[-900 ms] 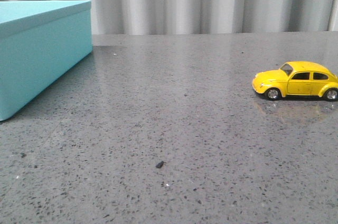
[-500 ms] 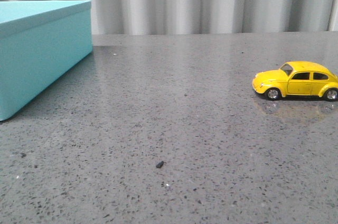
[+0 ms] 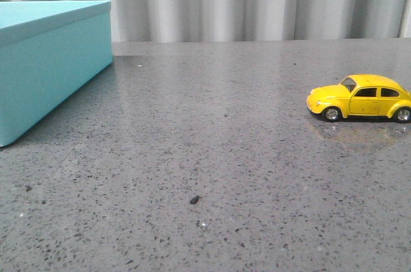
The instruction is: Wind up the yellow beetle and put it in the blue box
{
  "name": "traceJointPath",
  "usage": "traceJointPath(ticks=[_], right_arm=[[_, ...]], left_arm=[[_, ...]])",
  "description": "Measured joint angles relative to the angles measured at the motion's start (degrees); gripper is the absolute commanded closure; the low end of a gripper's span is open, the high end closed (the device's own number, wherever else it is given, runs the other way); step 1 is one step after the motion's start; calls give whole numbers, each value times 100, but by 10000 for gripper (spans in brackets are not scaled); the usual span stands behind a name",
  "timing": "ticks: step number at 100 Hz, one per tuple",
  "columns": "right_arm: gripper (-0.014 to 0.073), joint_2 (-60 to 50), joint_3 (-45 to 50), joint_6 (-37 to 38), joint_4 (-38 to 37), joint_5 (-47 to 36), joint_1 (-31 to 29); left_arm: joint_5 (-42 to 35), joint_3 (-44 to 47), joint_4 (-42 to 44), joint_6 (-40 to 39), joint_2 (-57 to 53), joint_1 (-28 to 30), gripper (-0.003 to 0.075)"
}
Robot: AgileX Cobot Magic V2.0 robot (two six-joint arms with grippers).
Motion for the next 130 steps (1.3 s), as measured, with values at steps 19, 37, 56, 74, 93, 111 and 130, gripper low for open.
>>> traceJointPath(ticks=[19,37,56,74,93,111,130], right_arm=[[635,0,0,10,0,-11,0],[635,0,0,10,0,-153,0],[635,0,0,10,0,-666,0],[635,0,0,10,14,-1115,0],[635,0,0,10,56,-1628,0],[635,0,0,10,124,-1664,0],[635,0,0,-1,1051,-1540,0]], left_arm=[[0,0,15,0,0,0,741],[0,0,24,0,0,0,741],[-51,0,24,0,0,0,741],[-85,0,24,0,0,0,741],[-239,0,-620,0,0,0,741],[-533,0,-1199,0,0,0,741],[-1237,0,-2431,0,0,0,741]])
